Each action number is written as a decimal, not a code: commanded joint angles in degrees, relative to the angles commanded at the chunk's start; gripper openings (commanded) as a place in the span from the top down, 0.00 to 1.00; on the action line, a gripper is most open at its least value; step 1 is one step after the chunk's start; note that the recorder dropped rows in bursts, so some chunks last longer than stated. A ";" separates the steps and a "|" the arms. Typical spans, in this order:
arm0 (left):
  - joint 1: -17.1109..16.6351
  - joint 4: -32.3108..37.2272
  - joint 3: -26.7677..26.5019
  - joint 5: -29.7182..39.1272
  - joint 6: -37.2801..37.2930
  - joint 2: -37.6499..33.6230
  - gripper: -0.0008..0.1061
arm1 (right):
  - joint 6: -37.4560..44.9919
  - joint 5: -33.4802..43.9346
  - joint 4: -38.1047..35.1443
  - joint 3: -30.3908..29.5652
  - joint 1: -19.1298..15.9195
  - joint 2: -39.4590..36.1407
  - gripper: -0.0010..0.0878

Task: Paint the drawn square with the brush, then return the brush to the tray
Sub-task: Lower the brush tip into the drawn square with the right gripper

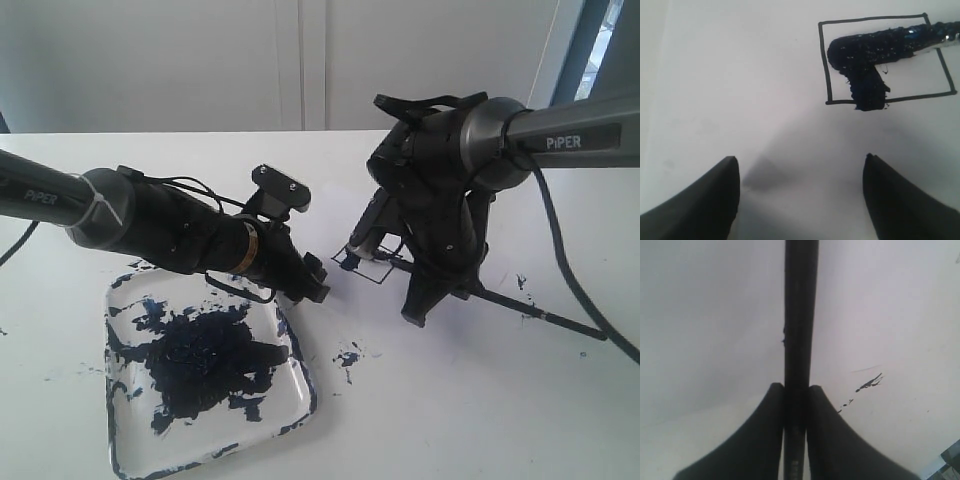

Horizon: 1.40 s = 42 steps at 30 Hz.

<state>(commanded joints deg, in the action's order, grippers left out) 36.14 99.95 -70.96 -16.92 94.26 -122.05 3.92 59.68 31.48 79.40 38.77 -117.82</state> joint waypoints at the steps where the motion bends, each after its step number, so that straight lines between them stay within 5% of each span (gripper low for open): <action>1: 0.00 0.00 0.00 0.00 0.00 0.00 0.32 | 0.00 0.00 0.11 0.00 0.00 -0.41 0.99; 20: 0.00 0.00 0.00 0.63 0.15 0.00 0.32 | 7.63 6.00 -8.88 0.00 0.12 -0.82 0.99; 42: 0.00 0.00 0.00 1.06 0.15 0.00 0.32 | -8.20 2.22 15.03 -0.13 0.12 -0.94 0.99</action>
<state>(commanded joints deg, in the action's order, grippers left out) 36.14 99.95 -70.96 -15.87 94.41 -122.05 -4.28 61.90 46.51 79.27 38.88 -118.76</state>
